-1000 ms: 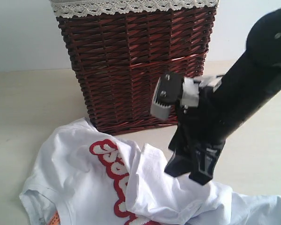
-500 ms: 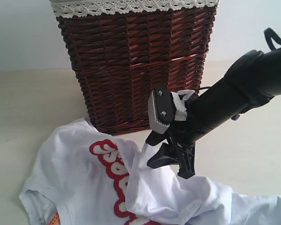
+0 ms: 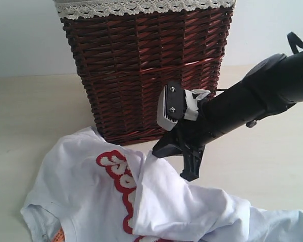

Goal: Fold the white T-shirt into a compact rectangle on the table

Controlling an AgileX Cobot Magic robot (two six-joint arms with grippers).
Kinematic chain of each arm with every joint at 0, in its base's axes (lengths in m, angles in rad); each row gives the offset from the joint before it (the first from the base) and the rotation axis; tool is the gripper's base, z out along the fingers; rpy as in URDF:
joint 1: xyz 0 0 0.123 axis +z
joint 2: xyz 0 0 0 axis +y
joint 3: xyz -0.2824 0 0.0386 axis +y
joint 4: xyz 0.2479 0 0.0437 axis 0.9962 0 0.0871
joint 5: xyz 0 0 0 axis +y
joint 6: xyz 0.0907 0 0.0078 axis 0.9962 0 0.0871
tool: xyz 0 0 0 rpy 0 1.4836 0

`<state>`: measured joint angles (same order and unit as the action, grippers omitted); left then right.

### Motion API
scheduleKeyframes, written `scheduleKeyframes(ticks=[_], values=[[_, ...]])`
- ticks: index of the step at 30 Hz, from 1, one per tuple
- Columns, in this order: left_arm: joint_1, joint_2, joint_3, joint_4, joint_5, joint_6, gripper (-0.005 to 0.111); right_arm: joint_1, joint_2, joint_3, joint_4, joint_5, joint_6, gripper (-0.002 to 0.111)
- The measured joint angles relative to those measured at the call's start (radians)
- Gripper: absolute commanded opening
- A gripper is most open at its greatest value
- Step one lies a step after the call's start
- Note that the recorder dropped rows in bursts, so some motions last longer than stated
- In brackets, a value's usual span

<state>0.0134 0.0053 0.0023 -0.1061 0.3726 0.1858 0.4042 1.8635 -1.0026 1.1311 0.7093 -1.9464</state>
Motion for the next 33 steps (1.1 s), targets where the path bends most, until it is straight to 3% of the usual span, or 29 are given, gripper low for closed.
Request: scheduleKeyframes(ticks=[5,8,15,21,27,30,33], values=[[0.0,0.0,0.0,0.0,0.0,0.0,0.0,0.0,-0.081,0.0,-0.012,-0.081,0.065,0.0],[0.0,0.0,0.0,0.0,0.0,0.0,0.0,-0.005,-0.181,0.0,-0.174,-0.197,0.245,0.0],[0.0,0.0,0.0,0.0,0.0,0.0,0.0,-0.12,-0.333,0.0,-0.637,-0.335,0.752,0.0],[0.0,0.0,0.0,0.0,0.0,0.0,0.0,-0.242,-0.39,0.0,-0.915,-0.441,1.056,0.0],[0.0,0.0,0.0,0.0,0.0,0.0,0.0,-0.323,-0.37,0.0,-0.988,-0.522,1.18,0.0],[0.0,0.0,0.0,0.0,0.0,0.0,0.0,-0.329,-0.3,0.0,-0.99,-0.626,1.186,0.016],[0.0,0.0,0.0,0.0,0.0,0.0,0.0,-0.336,-0.225,0.0,-0.99,-0.668,1.186,0.041]])
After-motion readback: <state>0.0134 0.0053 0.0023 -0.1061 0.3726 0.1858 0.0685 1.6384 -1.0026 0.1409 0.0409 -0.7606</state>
